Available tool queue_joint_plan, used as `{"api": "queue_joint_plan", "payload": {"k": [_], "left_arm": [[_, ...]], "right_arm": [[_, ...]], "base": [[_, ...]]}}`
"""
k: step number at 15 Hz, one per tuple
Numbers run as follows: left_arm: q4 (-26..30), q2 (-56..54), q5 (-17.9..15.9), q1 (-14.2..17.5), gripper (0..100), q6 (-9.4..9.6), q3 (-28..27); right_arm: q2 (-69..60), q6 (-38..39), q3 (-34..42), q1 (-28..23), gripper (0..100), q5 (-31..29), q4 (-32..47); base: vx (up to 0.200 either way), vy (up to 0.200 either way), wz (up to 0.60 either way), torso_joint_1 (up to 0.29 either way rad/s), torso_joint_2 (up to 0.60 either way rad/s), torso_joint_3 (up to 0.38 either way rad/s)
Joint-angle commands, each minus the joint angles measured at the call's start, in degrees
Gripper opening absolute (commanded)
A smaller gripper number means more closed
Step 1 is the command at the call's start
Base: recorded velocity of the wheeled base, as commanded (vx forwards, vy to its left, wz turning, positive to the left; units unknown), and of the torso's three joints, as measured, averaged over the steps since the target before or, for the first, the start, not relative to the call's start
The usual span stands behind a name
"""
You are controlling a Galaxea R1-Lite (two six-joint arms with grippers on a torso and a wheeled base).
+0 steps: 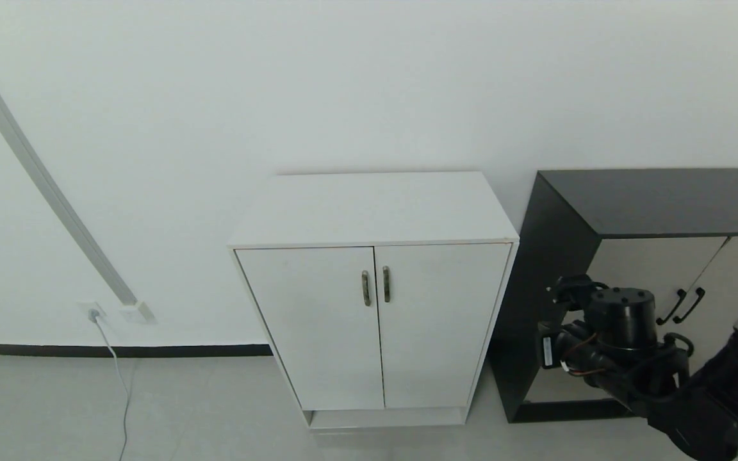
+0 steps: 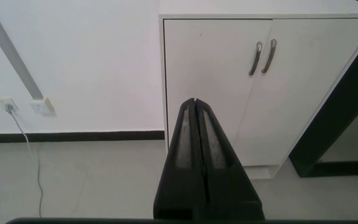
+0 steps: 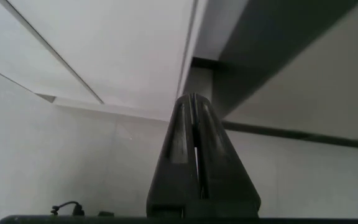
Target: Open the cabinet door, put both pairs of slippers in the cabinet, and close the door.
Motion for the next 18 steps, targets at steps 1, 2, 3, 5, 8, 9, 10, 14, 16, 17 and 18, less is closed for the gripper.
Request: {"api": "queue_joint_plan", "payload": {"k": [1, 2, 3, 5, 8, 9, 10, 14, 16, 17, 18], "left_arm": [[0.0, 0.1, 0.0, 0.0, 0, -0.04, 0.0], [0.0, 0.1, -0.1, 0.0, 0, 0.05, 0.0], [0.0, 0.1, -0.1, 0.0, 0, 0.05, 0.0], [0.0, 0.1, -0.1, 0.0, 0, 0.05, 0.0], [0.0, 0.1, -0.1, 0.0, 0, 0.05, 0.0], [0.0, 0.1, -0.1, 0.0, 0, 0.13, 0.0], [0.0, 0.1, -0.1, 0.0, 0, 0.13, 0.0], [0.0, 0.1, -0.1, 0.0, 0, 0.13, 0.0], [0.0, 0.1, -0.1, 0.0, 0, 0.13, 0.0], [0.0, 0.1, -0.1, 0.0, 0, 0.13, 0.0], [0.0, 0.1, -0.2, 0.0, 0, 0.13, 0.0]], "right_arm": [[-4.8, -0.2, 7.4, -1.5, 0, -0.1, -3.1], [-6.1, -0.3, 10.4, -2.2, 0, -0.3, -4.9], [-7.6, -0.5, 13.8, -3.2, 0, -0.3, -6.6], [-10.2, -0.6, 19.3, -5.1, 0, -0.3, -8.5], [-15.0, -0.6, 25.8, -7.7, 0, -0.1, -9.5], [-17.3, -0.7, 28.0, -8.4, 0, 0.2, -9.4], [-17.4, -0.7, 28.1, -8.4, 0, 0.2, -9.4], [-32.8, -1.5, 29.3, -13.5, 0, 3.0, 5.2], [-42.0, -1.6, 29.3, -13.5, 0, 4.8, 15.6], [-46.2, -1.6, 29.3, -13.5, 0, 5.1, 19.8], [-50.1, -1.6, 29.3, -13.5, 0, 5.2, 23.6]], "base": [[0.0, 0.0, 0.0, 0.0, 0.0, 0.0], [0.0, 0.0, 0.0, 0.0, 0.0, 0.0], [0.0, 0.0, 0.0, 0.0, 0.0, 0.0], [0.0, 0.0, 0.0, 0.0, 0.0, 0.0], [0.0, 0.0, 0.0, 0.0, 0.0, 0.0], [0.0, 0.0, 0.0, 0.0, 0.0, 0.0], [0.0, 0.0, 0.0, 0.0, 0.0, 0.0], [0.0, 0.0, 0.0, 0.0, 0.0, 0.0], [0.0, 0.0, 0.0, 0.0, 0.0, 0.0], [0.0, 0.0, 0.0, 0.0, 0.0, 0.0], [0.0, 0.0, 0.0, 0.0, 0.0, 0.0]]}}
